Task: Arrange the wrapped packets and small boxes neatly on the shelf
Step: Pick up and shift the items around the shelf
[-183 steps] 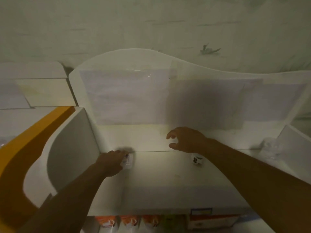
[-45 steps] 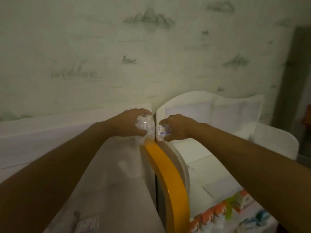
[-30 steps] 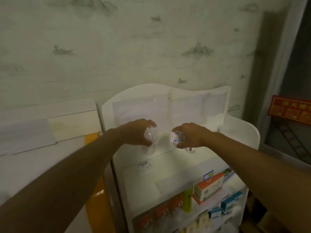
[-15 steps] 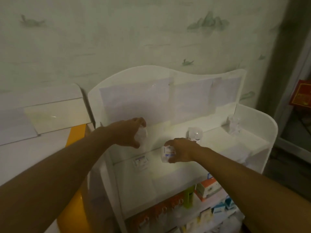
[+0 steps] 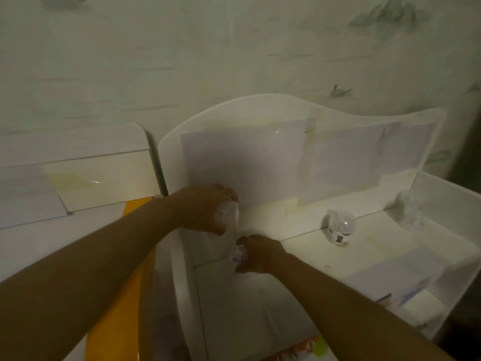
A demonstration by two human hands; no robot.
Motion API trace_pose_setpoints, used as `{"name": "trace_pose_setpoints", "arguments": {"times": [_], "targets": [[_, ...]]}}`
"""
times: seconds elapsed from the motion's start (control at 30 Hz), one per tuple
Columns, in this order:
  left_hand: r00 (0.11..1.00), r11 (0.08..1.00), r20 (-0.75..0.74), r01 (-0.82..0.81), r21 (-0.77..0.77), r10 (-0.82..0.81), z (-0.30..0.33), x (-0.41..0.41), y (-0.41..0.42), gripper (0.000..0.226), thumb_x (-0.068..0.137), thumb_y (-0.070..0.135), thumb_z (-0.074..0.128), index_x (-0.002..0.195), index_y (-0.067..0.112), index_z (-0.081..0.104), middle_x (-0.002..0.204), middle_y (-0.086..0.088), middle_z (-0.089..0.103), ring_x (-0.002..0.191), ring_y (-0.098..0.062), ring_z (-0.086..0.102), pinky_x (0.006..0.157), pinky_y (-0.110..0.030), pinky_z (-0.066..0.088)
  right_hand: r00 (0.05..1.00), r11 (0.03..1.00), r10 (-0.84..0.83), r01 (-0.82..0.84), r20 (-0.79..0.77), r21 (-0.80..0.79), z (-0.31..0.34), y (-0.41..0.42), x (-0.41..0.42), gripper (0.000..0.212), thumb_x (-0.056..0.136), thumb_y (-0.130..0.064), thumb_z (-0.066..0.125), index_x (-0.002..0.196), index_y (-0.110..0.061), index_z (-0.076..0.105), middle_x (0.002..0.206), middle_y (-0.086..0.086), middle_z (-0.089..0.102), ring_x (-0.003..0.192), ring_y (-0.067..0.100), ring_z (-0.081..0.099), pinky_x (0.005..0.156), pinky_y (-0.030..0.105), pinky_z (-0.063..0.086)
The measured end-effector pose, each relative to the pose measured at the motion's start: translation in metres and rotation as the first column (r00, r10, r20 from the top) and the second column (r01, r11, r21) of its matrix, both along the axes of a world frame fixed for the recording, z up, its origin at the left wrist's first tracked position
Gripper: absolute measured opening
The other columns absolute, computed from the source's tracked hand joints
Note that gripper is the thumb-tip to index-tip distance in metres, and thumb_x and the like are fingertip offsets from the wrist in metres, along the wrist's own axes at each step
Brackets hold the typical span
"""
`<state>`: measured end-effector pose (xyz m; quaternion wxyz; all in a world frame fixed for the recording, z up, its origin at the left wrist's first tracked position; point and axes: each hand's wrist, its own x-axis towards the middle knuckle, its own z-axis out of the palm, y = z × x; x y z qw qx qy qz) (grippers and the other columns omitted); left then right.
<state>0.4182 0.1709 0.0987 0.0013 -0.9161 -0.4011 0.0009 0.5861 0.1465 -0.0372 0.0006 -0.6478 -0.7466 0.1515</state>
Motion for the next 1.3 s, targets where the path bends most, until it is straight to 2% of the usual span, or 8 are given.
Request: {"name": "trace_pose_setpoints", "arguments": {"times": [0.17,0.33,0.4,0.57,0.7,1.0,1.1,1.3], "targets": [[1.0,0.999,0.012,0.015,-0.031,-0.015,-0.001,-0.001,0.007,0.072,0.075,0.039,0.073,0.139,0.03,0.041,0.133,0.009,0.051,0.119,-0.011,0.05,0.101,-0.033,0.045,1.0,0.999,0.024,-0.024,-0.01,-0.028,-0.013,0.009,-0.006,0.083,0.075,-0.057,0.071,0.145,-0.028,0.035,0.144,0.002,0.045,0.13,0.026,0.044,0.105,0.043,0.041],[1.0,0.998,-0.002,0.022,-0.057,-0.023,-0.007,0.017,0.014,0.073,0.075,0.041,0.073,0.139,0.033,0.04,0.137,0.008,0.049,0.121,-0.012,0.05,0.102,-0.027,0.042,0.997,0.995,0.078,-0.078,-0.009,-0.055,-0.001,0.003,0.016,0.102,0.069,-0.069,0.07,0.15,-0.028,0.024,0.154,0.001,0.033,0.138,0.026,0.036,0.111,0.045,0.035],[0.999,0.997,-0.02,0.047,-0.069,-0.048,-0.004,0.034,0.015,0.074,0.077,0.039,0.074,0.142,0.028,0.039,0.14,0.007,0.047,0.125,-0.012,0.047,0.1,-0.02,0.037,0.998,0.997,0.059,-0.058,0.013,-0.047,0.015,0.002,0.04,0.094,0.073,-0.067,0.066,0.149,-0.029,0.026,0.154,0.0,0.032,0.139,0.024,0.034,0.111,0.044,0.034],[0.995,0.99,-0.045,0.085,-0.111,-0.09,0.001,0.093,0.02,0.078,0.076,0.043,0.077,0.141,0.025,0.04,0.139,0.004,0.048,0.122,-0.014,0.05,0.098,-0.024,0.04,0.998,0.999,-0.019,0.017,0.067,0.028,0.049,0.0,0.122,0.069,0.085,-0.054,0.061,0.145,-0.029,0.036,0.149,-0.001,0.04,0.137,0.021,0.038,0.109,0.04,0.037],[0.991,0.988,-0.089,0.09,-0.125,-0.102,0.0,0.151,0.018,0.076,0.074,0.048,0.077,0.139,0.031,0.041,0.136,0.009,0.047,0.121,-0.013,0.049,0.09,-0.019,0.035,0.994,0.994,-0.065,0.058,0.083,0.088,0.066,-0.007,0.184,0.063,0.086,-0.053,0.061,0.141,-0.031,0.041,0.145,-0.003,0.045,0.132,0.02,0.042,0.104,0.039,0.039],[0.986,0.984,-0.09,0.129,-0.119,-0.14,0.001,0.292,-0.003,0.074,0.073,0.051,0.077,0.136,0.031,0.043,0.132,0.006,0.051,0.117,-0.016,0.051,0.096,-0.029,0.042,0.995,0.982,-0.09,0.083,0.034,0.169,0.09,-0.02,0.319,0.055,0.086,-0.051,0.061,0.136,-0.031,0.048,0.135,-0.006,0.053,0.125,0.017,0.048,0.1,0.036,0.043],[0.987,0.979,-0.114,0.095,-0.179,-0.117,-0.014,0.318,-0.009,0.073,0.073,0.054,0.074,0.135,0.034,0.041,0.132,0.008,0.051,0.117,-0.016,0.05,0.097,-0.031,0.042,0.996,0.986,-0.086,0.081,0.022,0.148,0.086,-0.023,0.352,0.052,0.087,-0.049,0.061,0.134,-0.031,0.049,0.132,-0.007,0.056,0.124,0.016,0.048,0.1,0.035,0.043],[0.95,0.974,-0.311,-0.094,-0.208,0.026,-0.053,0.313,-0.002,0.075,0.073,0.053,0.074,0.137,0.034,0.038,0.134,0.006,0.049,0.121,-0.018,0.05,0.099,-0.033,0.042,0.999,0.993,-0.044,0.045,-0.016,0.113,0.074,-0.019,0.38,0.051,0.088,-0.049,0.06,0.134,-0.029,0.05,0.133,-0.005,0.056,0.124,0.015,0.049,0.103,0.035,0.042]]}}
